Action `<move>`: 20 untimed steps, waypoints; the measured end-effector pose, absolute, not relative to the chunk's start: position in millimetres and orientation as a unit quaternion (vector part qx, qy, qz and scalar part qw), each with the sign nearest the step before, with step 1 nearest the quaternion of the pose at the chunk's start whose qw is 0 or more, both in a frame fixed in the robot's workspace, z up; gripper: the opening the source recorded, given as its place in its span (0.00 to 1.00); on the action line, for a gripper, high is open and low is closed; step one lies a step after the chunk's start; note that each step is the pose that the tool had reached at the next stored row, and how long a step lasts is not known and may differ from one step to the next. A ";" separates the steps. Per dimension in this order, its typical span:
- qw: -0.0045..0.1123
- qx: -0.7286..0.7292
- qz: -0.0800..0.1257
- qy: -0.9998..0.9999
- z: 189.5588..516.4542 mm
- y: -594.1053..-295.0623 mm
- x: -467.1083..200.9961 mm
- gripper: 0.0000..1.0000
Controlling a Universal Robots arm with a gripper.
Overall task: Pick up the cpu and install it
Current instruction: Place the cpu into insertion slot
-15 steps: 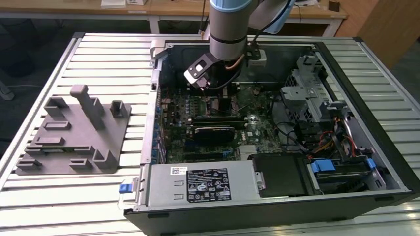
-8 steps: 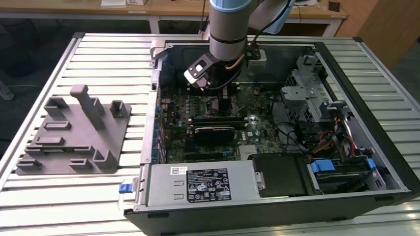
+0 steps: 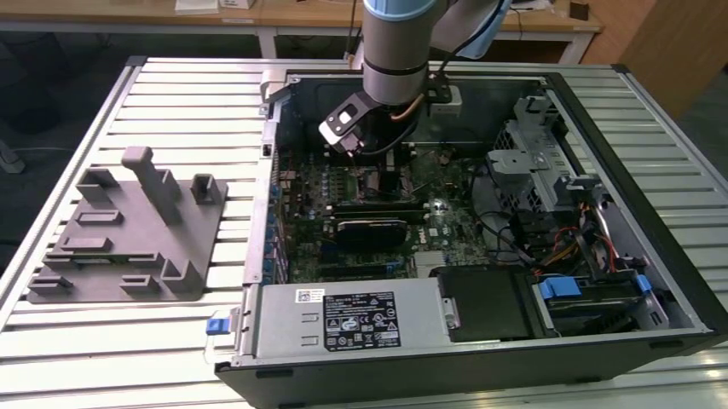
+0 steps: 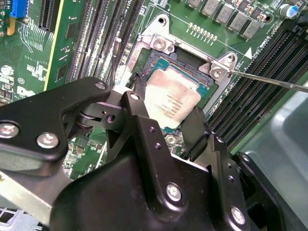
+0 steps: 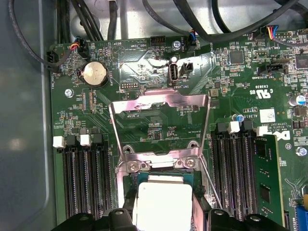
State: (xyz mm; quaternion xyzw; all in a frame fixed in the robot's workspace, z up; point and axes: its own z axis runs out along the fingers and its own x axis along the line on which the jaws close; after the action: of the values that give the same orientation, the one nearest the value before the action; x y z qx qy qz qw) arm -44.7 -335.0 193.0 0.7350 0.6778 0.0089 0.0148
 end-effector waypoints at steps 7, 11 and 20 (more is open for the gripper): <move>0.015 0.735 0.009 0.678 196.1 -334.9 -44.7 0.54; 0.015 0.728 0.009 0.686 196.2 -335.0 -44.7 0.54; 0.014 0.692 0.010 0.722 195.7 -335.2 -44.8 0.54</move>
State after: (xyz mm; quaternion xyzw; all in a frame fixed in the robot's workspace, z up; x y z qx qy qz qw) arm -44.8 -335.2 195.7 0.6916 0.7220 0.0098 0.0142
